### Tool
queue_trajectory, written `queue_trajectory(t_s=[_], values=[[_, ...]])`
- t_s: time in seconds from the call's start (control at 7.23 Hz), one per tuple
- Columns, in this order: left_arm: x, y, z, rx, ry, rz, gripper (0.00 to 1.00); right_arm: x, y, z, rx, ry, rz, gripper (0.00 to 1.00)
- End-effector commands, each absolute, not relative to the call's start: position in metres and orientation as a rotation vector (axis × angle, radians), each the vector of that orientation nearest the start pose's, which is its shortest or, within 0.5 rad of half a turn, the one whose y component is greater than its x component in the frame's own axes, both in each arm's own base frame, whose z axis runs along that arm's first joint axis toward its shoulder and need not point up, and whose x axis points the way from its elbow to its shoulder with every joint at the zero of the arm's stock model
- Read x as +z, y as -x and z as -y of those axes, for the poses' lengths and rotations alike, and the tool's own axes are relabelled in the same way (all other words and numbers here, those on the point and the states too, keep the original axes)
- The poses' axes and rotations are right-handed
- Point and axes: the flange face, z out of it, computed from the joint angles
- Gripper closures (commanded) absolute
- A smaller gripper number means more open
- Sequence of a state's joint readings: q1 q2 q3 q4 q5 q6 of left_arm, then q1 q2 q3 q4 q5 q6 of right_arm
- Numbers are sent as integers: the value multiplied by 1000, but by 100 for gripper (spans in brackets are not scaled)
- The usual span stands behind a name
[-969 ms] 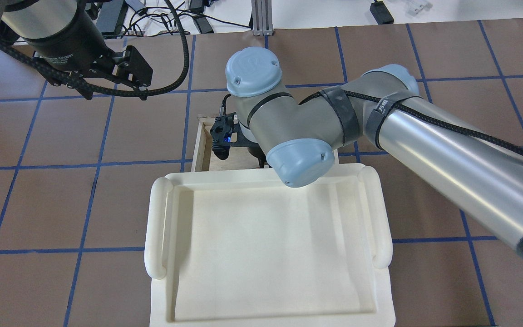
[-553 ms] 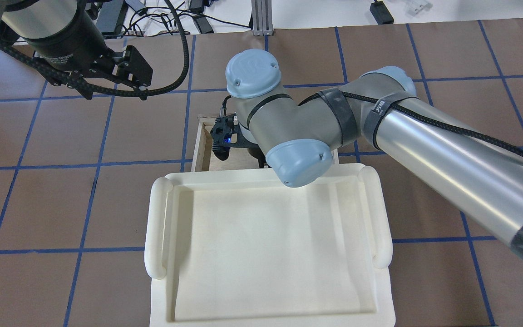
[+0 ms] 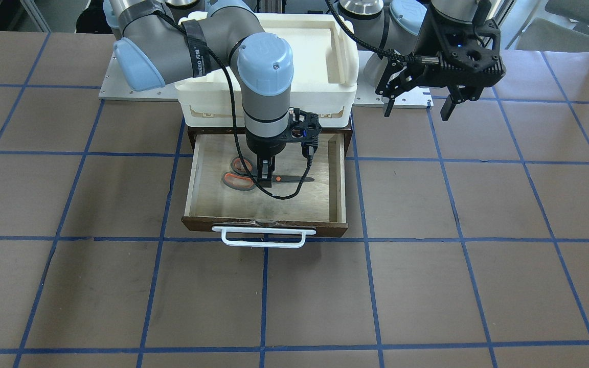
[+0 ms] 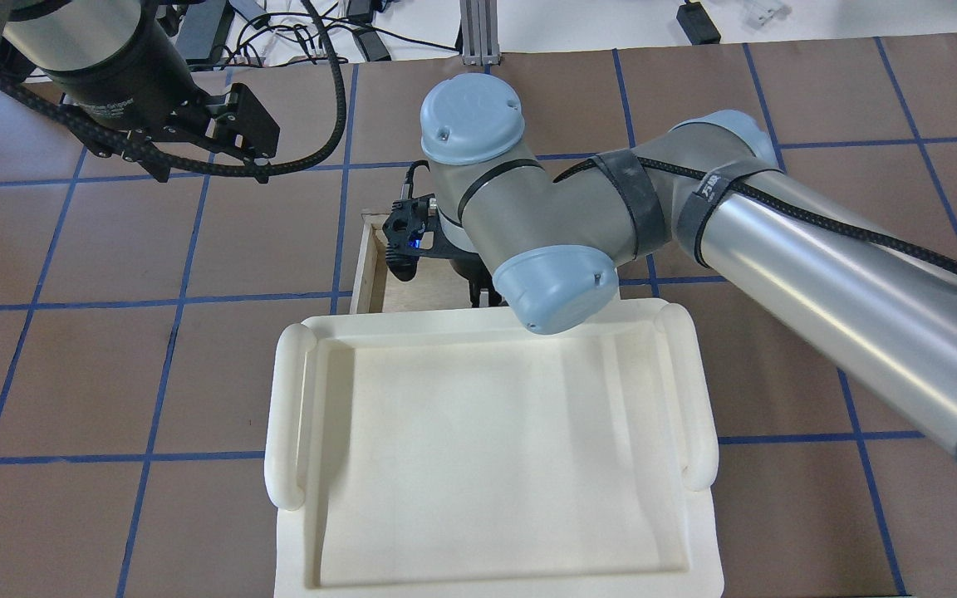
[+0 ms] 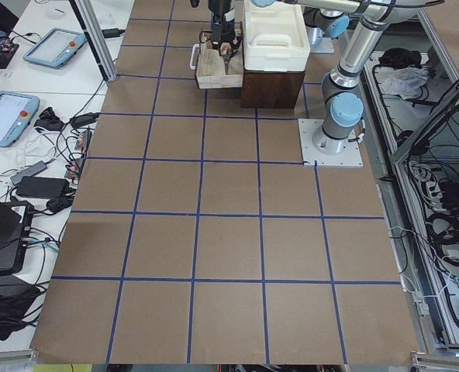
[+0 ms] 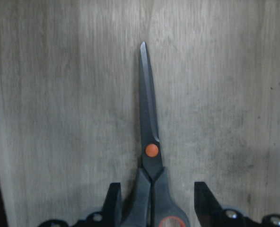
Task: Put scissors in drawer and close it
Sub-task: 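Lower the scissors into the open drawer with the right gripper, then open the right gripper and raise it away from the drawer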
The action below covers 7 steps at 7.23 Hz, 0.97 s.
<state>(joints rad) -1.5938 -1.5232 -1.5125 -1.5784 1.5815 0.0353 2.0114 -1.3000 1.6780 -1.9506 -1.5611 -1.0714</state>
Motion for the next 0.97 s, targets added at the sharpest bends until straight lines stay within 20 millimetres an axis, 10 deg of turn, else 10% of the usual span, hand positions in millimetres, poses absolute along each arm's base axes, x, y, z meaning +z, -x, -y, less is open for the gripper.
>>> queue_trajectory(t_s=[0.0,0.55,0.83], values=[[539,144,476,-156,-83,-3126,0,366,-336,485,-46,2062,-2334,35],[525,154,495,-194,96,-3170,0,451,-200,500,-73,1743,-2575,36],[510,182,519,-309,110,-3236,0,465,-162,503,-85,1495,-2734,33]])
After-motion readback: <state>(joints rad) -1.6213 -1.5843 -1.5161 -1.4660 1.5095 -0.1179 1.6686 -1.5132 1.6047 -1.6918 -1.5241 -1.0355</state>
